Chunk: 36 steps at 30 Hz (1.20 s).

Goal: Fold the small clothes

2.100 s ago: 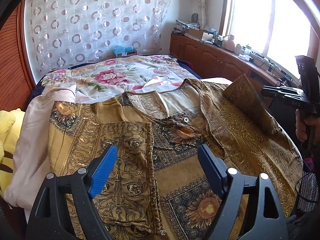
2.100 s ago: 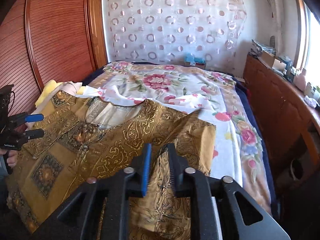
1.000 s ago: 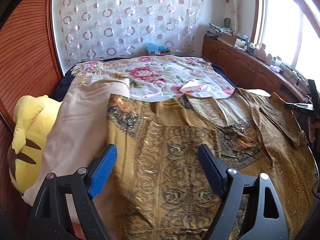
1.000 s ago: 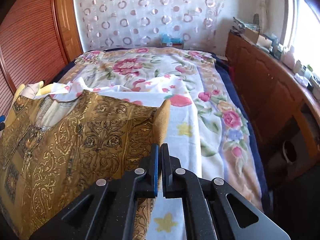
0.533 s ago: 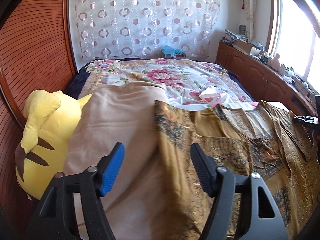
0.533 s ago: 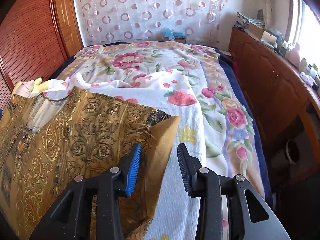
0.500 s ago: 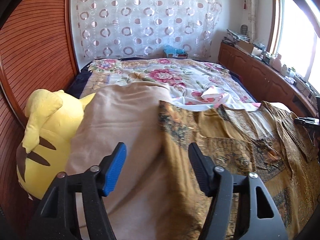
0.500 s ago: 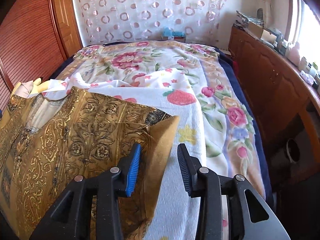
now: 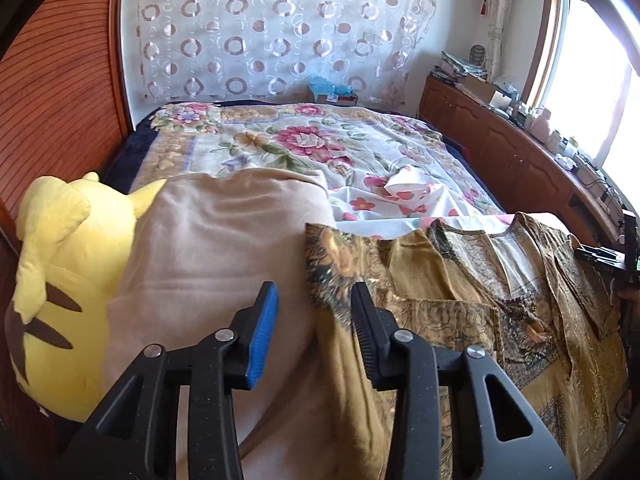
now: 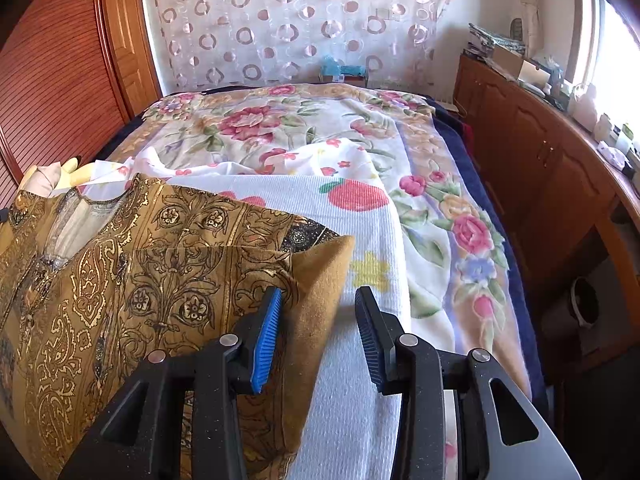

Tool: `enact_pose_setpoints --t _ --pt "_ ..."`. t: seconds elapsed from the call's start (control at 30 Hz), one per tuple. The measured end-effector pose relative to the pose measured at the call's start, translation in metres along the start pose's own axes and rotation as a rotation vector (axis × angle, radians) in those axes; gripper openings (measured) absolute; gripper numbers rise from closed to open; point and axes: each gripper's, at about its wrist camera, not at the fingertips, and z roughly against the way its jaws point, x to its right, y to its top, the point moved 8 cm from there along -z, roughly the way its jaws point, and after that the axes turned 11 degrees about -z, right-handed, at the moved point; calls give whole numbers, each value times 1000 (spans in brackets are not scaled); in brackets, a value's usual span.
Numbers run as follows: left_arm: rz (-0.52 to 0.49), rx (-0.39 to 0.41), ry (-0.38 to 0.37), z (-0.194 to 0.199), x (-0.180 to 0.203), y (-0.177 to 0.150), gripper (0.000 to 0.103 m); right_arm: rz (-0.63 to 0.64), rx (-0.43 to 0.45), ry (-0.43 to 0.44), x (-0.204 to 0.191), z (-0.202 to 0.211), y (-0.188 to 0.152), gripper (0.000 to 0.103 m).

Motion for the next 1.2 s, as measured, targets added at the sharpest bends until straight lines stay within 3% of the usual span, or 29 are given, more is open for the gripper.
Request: enact_pose_setpoints --t 0.33,0.37,0.43,0.5,0.6,0.67,0.93,1.2 --pt "-34 -36 -13 -13 16 2 37 4 1 -1 2 0 0 40" --pt "-44 -35 -14 -13 18 2 33 4 1 -1 2 0 0 40" --pt "-66 -27 -10 -11 23 3 7 5 1 -2 2 0 0 40" --pt "-83 -14 -17 -4 27 5 4 5 1 -1 2 0 0 39" --pt "-95 34 -14 14 34 9 4 76 -2 29 -10 1 -3 5" --pt "-94 67 -24 28 37 12 4 133 13 1 -18 5 -5 3" --pt "-95 175 -22 90 54 8 3 88 131 116 -35 68 -3 3" --pt "-92 226 -27 134 66 -27 3 81 238 156 -29 140 -54 2"
